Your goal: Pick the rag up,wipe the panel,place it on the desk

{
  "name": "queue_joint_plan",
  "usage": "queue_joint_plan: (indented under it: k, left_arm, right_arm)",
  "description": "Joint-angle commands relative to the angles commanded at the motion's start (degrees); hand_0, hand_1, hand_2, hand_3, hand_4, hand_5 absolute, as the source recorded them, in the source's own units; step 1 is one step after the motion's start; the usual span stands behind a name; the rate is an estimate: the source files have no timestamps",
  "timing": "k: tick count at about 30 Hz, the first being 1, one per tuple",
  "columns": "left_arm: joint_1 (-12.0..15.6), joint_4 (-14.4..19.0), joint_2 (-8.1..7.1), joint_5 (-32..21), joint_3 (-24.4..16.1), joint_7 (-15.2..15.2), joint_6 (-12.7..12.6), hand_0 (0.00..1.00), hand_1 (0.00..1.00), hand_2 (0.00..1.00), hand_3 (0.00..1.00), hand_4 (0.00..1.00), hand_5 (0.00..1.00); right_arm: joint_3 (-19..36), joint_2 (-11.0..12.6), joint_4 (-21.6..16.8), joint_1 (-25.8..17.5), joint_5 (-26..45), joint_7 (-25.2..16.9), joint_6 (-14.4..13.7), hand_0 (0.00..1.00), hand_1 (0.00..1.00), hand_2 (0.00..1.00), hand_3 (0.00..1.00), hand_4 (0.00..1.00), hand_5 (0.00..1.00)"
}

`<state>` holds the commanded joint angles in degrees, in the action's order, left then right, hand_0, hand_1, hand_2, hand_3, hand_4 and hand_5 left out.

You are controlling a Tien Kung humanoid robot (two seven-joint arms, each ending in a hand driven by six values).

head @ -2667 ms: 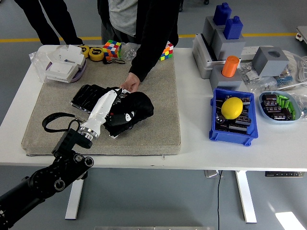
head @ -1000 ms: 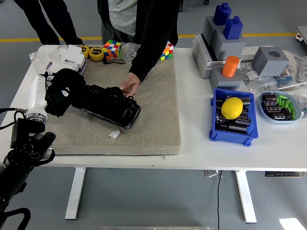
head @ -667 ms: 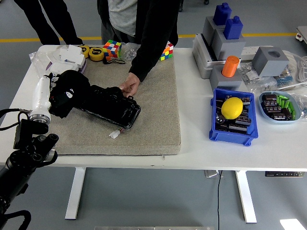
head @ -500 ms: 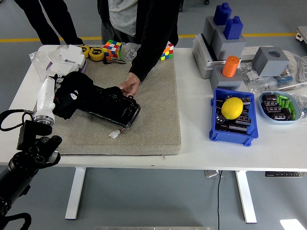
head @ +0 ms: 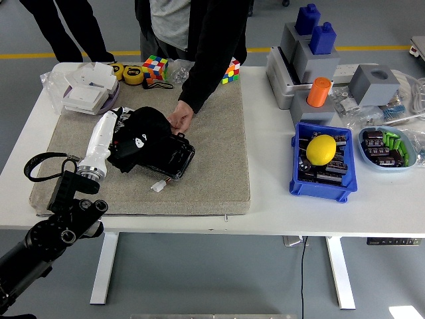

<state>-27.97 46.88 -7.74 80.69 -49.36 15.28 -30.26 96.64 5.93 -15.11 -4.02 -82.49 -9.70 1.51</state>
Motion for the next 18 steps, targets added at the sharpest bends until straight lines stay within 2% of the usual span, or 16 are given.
queue_joint_plan:
  k: [5,9,14,18]
  left_arm:
    - [0.7,4.5,-0.80,-1.1,5.8,-0.3,0.0,0.231,0.307,0.383,0.570,0.663,0.002]
    - [0.8,6.7,-0.85,-1.3,8.7,-0.8,0.1,0.231,0.308,0.383,0.570,0.664,0.002]
    - [0.4,7.6,-0.64,-1.3,10.7,-1.2,0.2,0.231,0.308,0.383,0.570,0.663,0.002]
    - [0.1,6.8,-0.30,-1.0,10.6,-1.2,0.1,0.231,0.308,0.383,0.570,0.663,0.002]
  right_arm:
    - [0.1,0.0,0.0,-0.1,-0.1,0.0,0.0,0.542,0.563,0.492,0.522,0.897,0.366]
    - [-0.1,0.0,0.0,-0.1,0.0,0.0,0.1,0.543,0.562,0.492,0.522,0.897,0.366]
    - [0.0,-0.1,-0.1,0.0,0.0,0.0,0.1,0.543,0.562,0.492,0.522,0.897,0.365]
    - [0.1,0.0,0.0,0.0,0.0,0.0,0.1,0.543,0.562,0.492,0.522,0.897,0.365]
